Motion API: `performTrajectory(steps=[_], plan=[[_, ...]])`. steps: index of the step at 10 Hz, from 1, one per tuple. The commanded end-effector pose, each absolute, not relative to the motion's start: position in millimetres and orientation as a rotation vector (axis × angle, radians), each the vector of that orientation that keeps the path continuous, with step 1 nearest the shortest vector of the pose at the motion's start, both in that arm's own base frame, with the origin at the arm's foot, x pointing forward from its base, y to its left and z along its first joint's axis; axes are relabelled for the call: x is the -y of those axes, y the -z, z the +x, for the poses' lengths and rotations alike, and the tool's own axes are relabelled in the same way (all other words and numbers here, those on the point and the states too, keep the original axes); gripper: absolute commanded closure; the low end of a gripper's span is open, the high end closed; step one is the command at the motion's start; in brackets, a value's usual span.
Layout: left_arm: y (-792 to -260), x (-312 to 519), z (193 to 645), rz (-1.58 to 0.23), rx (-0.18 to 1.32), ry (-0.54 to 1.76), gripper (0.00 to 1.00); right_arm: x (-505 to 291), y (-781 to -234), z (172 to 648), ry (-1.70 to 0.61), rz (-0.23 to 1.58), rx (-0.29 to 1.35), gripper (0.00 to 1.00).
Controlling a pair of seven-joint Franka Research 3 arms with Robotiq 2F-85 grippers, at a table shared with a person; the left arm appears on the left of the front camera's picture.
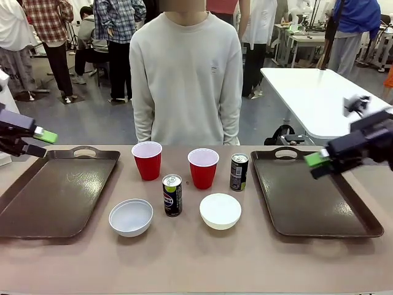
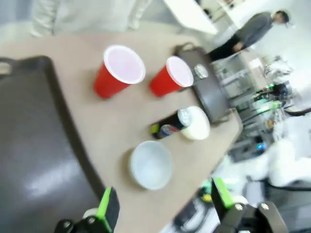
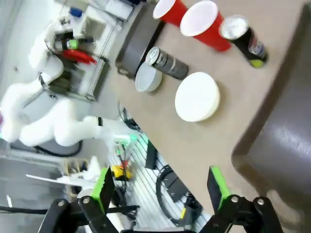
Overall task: Prepare tableware on both trays.
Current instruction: Pick up a Picnic Bowl from the table and place it on a Handle tray.
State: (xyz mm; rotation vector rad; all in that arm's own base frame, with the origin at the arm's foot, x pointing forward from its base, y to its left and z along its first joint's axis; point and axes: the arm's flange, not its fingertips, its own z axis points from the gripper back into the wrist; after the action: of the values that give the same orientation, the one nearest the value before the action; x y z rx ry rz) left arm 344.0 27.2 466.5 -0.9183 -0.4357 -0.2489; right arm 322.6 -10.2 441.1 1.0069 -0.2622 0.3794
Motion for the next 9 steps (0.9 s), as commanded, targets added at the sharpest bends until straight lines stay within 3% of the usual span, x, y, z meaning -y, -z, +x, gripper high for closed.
performTrajectory(steps=[1,5,7,8,9], plan=[[-432,-40,312,-1.014,0.309,0.282,0.00,22,-398,296,-0.267,1.060,0.190,0.00],[-428,-42,308,-0.972,0.213,0.275,0.00,43,-410,277,-0.261,1.020,0.197,0.00],[-429,-38,302,-0.957,0.223,0.240,0.00,47,-419,272,-0.265,1.001,0.218,0.00],[-437,-32,304,-0.865,0.258,0.205,0.00,42,-419,273,-0.274,0.945,0.239,0.00],[-430,-44,319,-0.970,0.203,0.254,0.00,59,-427,301,-0.243,1.008,0.197,0.00]])
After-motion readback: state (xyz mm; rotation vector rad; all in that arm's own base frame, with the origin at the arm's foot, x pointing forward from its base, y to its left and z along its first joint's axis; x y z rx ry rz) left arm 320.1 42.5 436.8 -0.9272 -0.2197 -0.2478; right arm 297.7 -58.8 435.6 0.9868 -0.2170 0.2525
